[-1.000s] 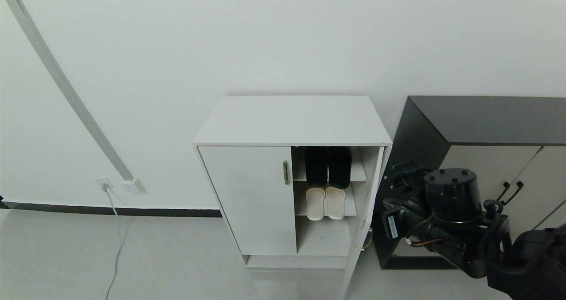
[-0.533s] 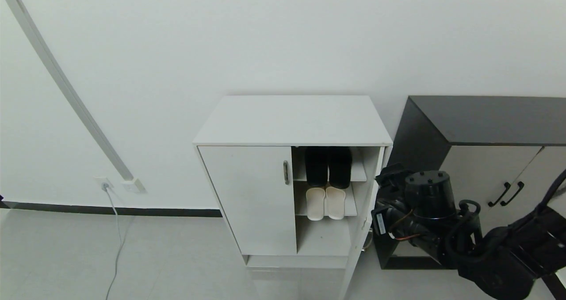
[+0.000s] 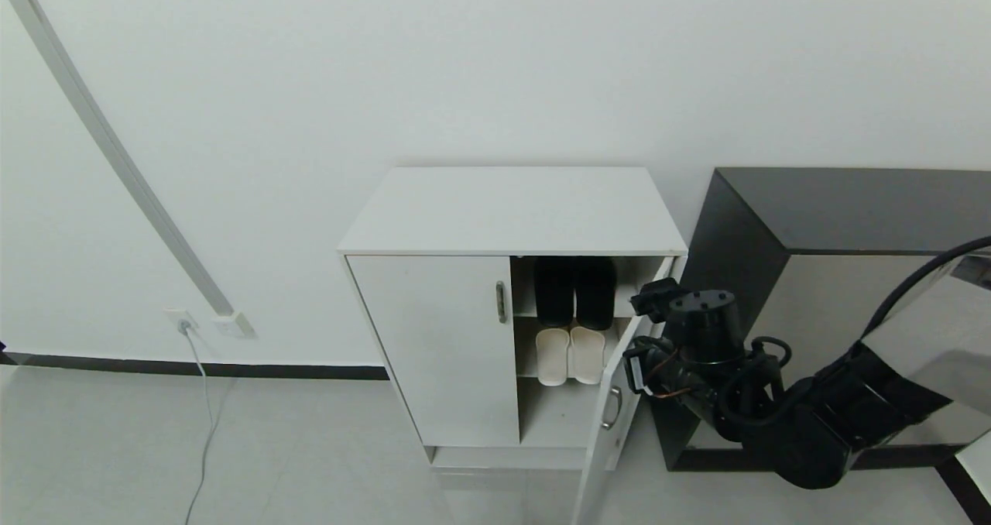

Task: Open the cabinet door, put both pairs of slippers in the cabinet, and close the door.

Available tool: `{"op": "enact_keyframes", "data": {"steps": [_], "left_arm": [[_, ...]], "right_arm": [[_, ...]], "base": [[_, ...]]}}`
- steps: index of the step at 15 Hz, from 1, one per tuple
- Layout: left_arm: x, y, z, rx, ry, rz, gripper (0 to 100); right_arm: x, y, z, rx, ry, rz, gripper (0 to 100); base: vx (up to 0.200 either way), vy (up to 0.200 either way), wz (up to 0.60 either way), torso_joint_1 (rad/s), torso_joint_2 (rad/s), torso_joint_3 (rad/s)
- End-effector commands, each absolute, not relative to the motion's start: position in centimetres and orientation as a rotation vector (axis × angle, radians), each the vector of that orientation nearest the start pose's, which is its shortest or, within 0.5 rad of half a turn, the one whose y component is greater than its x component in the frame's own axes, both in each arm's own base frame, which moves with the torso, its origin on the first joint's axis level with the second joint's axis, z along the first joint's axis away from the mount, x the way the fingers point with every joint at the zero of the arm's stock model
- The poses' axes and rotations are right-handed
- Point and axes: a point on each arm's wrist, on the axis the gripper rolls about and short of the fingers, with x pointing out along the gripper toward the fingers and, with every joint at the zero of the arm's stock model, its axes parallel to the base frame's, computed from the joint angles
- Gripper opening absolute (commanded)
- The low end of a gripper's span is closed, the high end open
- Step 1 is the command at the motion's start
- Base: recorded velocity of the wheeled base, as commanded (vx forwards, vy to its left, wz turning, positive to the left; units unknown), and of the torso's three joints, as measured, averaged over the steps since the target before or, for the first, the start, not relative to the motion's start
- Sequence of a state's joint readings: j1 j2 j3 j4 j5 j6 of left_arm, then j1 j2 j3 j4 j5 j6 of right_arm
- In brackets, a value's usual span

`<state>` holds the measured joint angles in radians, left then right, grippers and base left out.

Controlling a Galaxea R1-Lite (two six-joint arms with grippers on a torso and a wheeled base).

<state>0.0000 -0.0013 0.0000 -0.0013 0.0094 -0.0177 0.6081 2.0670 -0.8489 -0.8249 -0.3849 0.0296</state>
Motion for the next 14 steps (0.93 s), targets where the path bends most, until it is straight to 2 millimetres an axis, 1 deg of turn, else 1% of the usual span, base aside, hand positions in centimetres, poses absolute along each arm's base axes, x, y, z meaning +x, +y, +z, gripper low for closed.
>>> {"op": "enact_keyframes", "data": {"steps": [1,2,4,6,7,10,12,14], "left_arm": [[-2.3,0.0,7.6,-0.017,-0.002,0.009,0],[-2.3,0.0,7.6,-0.017,-0.002,0.009,0],[-2.3,0.0,7.6,-0.017,-0.002,0.009,0],[-2.3,0.0,7.6,-0.018,-0.002,0.009,0],[-2.3,0.0,7.6,-0.018,-0.002,0.011,0],[-2.3,0.0,7.6,-0.017,-0.002,0.009,0],[-2.3,0.0,7.6,-0.017,-0.002,0.009,0],[-2.3,0.0,7.6,-0.015,-0.002,0.009,0]], "right_arm": [[31.7,21.3,7.5,-0.154,0.358,0.221,0],[32.4,22.0,7.4,-0.124,0.338,0.220,0],[33.2,22.5,7.2,-0.102,0.305,0.225,0],[33.5,22.7,7.2,-0.091,0.287,0.230,0],[33.3,22.8,7.3,-0.077,0.268,0.246,0],[31.6,22.5,7.4,-0.046,0.235,0.317,0],[29.7,22.0,7.4,-0.020,0.185,0.358,0],[27.9,21.6,7.1,-0.012,0.161,0.393,0]], "base": [[0.000,0.000,0.00,0.000,0.00,0.000],[0.000,0.000,0.00,0.000,0.00,0.000],[0.000,0.000,0.00,0.000,0.00,0.000],[0.000,0.000,0.00,0.000,0.00,0.000],[0.000,0.000,0.00,0.000,0.00,0.000],[0.000,0.000,0.00,0.000,0.00,0.000],[0.000,0.000,0.00,0.000,0.00,0.000],[0.000,0.000,0.00,0.000,0.00,0.000]]}}
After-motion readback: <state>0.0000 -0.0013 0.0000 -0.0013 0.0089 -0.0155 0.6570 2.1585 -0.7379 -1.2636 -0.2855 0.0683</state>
